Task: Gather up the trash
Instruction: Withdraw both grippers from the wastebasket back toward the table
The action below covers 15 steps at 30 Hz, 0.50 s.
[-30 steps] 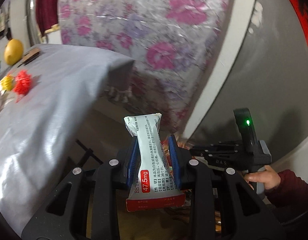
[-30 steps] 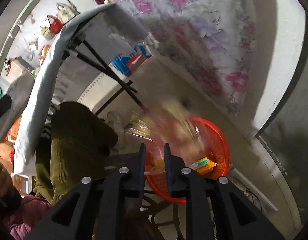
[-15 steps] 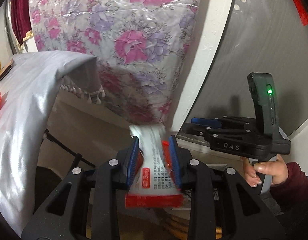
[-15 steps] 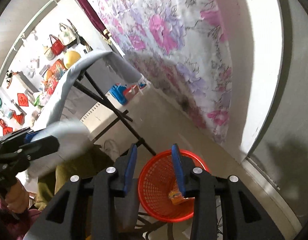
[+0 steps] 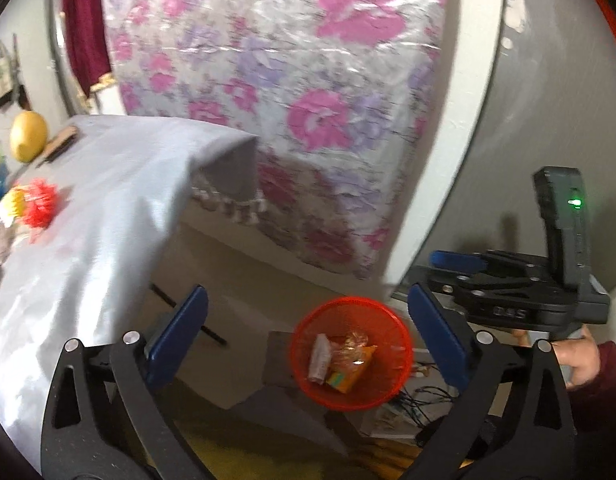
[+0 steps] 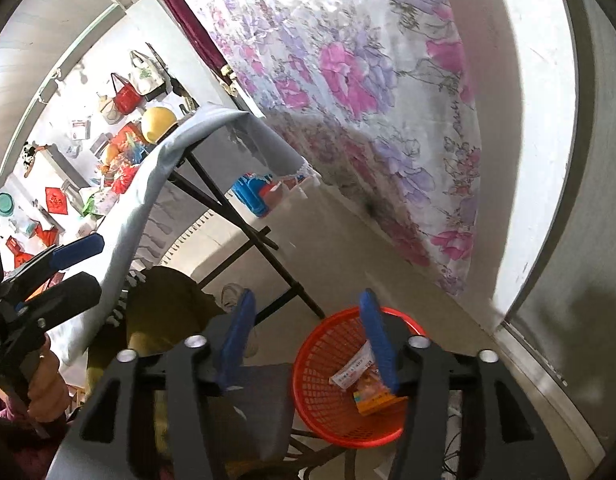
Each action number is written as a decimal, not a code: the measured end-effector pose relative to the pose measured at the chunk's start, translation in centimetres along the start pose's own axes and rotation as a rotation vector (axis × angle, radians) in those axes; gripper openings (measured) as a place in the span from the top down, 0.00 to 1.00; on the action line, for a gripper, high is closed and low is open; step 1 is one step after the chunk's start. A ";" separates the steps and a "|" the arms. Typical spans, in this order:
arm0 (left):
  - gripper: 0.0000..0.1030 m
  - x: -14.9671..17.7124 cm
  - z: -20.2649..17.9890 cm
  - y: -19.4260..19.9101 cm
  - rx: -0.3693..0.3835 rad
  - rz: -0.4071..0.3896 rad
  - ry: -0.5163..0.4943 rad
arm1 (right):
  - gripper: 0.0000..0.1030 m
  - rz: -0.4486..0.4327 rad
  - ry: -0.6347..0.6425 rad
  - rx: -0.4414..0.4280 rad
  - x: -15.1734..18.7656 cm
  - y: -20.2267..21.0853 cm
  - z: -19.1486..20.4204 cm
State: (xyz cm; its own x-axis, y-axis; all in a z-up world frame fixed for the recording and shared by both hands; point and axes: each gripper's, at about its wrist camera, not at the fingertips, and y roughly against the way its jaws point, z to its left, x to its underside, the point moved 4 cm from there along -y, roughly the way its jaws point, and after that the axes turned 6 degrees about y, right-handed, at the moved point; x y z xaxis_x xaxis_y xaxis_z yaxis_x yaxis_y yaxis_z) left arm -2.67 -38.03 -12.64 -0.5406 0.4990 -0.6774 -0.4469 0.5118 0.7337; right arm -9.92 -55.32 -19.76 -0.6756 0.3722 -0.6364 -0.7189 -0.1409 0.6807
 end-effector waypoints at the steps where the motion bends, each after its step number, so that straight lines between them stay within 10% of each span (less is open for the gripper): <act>1: 0.07 0.1 0.3 0.2 -0.015 -0.007 0.003 | 0.34 -0.004 0.007 0.001 0.0 0.0 0.2; 15: 0.07 0.7 6.7 3.2 -0.126 -0.074 0.149 | 0.09 -0.040 0.076 -0.060 -2.3 0.5 5.3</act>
State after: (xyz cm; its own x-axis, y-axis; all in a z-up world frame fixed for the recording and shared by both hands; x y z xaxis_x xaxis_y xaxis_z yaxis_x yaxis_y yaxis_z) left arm 0.31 -31.32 -11.11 -0.5978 0.3495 -0.7215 -0.5704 0.4470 0.6891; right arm -7.84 -51.39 -16.09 -0.6546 0.3084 -0.6902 -0.7528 -0.1827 0.6324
